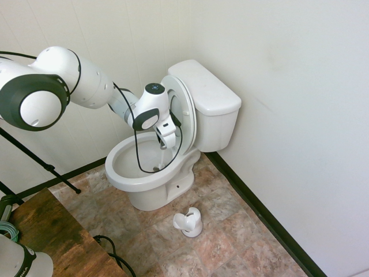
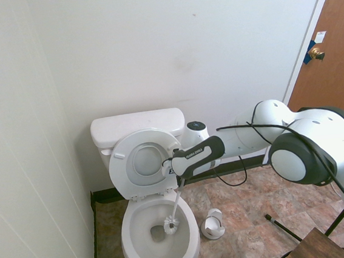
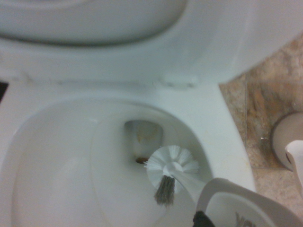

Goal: Clean the toilet

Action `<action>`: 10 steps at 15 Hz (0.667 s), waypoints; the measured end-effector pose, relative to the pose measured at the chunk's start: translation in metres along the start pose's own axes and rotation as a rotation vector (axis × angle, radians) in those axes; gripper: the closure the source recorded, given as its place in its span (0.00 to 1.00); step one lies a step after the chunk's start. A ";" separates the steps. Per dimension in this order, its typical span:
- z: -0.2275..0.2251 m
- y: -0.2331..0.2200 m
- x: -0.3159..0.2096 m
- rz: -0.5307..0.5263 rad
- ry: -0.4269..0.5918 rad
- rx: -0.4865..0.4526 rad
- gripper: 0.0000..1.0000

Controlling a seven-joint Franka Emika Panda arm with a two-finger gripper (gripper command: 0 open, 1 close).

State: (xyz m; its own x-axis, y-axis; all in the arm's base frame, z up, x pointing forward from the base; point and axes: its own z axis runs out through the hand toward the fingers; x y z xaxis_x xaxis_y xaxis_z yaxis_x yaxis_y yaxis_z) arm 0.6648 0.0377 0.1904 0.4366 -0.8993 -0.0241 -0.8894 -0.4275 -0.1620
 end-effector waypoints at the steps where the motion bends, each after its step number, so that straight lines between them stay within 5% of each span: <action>1: 0.001 -0.011 -0.004 -0.005 0.002 0.004 1.00; 10: -0.002 -0.083 -0.083 -0.084 0.040 0.016 1.00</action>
State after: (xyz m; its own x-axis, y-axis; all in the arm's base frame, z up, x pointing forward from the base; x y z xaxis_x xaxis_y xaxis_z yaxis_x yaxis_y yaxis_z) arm 0.7027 0.1475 0.2075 0.5034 -0.8635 0.0296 -0.8476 -0.5002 -0.1772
